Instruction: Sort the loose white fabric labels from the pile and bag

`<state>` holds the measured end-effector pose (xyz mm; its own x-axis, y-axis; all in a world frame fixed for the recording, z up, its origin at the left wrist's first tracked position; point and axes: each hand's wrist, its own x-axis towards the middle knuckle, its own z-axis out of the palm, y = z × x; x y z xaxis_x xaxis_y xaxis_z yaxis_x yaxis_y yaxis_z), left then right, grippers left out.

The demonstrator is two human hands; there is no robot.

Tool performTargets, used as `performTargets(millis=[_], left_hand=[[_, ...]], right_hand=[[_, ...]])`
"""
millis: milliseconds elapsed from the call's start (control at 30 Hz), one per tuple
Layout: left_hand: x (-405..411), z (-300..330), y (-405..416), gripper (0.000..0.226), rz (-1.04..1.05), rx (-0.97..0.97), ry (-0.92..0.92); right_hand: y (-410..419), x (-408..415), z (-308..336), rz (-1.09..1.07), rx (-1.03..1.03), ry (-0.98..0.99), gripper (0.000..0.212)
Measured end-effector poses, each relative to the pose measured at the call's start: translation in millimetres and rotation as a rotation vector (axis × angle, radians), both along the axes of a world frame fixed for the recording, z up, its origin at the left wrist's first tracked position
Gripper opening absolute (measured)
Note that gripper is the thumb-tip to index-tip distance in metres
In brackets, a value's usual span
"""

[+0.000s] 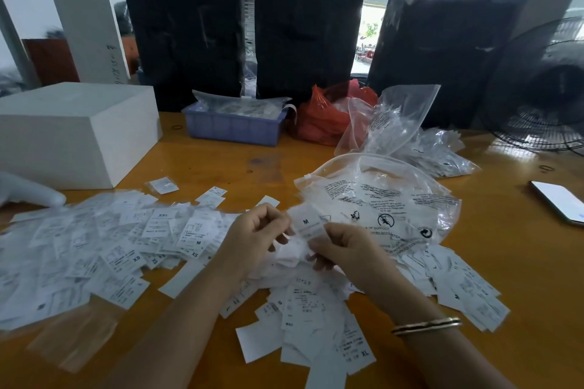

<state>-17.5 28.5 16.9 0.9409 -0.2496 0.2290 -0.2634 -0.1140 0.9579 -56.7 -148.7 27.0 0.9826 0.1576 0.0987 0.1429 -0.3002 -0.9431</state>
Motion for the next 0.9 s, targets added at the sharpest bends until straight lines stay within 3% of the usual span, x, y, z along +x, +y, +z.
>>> performTargets(millis=[133, 200, 267, 333, 400, 500, 567, 633, 833, 900], left_hand=[[-0.8, 3.2, -2.2, 0.025, 0.151, -0.195, 0.086], [0.0, 7.2, 1.6, 0.031, 0.1, -0.263, 0.127], [-2.1, 7.9, 2.7, 0.043, -0.016, -0.178, 0.142], [-4.0, 6.1, -0.5, 0.029, -0.009, -0.064, 0.11], [-0.4, 7.8, 2.7, 0.016, 0.175, -0.05, 0.041], [14.9, 13.4, 33.0, 0.022, 0.576, -0.037, -0.084], [24.0, 13.1, 59.0, 0.033, 0.826, 0.055, -0.137], [29.8, 6.1, 72.5, 0.04, 0.947, 0.212, -0.145], [31.8, -10.7, 74.8, 0.039, 1.015, 0.768, -0.104], [29.8, -7.3, 73.1, 0.036, 1.036, 0.848, -0.126]], right_hand=[[-0.7, -0.1, 3.0, -0.004, 0.057, 0.016, 0.019], [-0.2, 0.7, 0.6, -0.011, 0.064, 0.024, 0.02], [0.6, 2.6, -2.9, -0.011, 0.069, 0.022, 0.02], [4.1, 2.8, -3.2, 0.007, 0.05, 0.006, 0.022], [7.7, 2.5, -4.2, -0.004, 0.041, -0.035, 0.028], [6.7, 3.4, -6.0, -0.091, 0.03, -0.096, 0.031], [4.8, 4.0, -6.6, -0.129, 0.028, -0.107, 0.031], [3.7, 4.4, -7.8, -0.139, 0.012, -0.113, 0.031], [-3.0, 7.8, -17.5, -0.23, -0.152, -0.147, 0.027], [-6.5, 10.7, -21.5, -0.324, -0.294, -0.218, 0.024]])
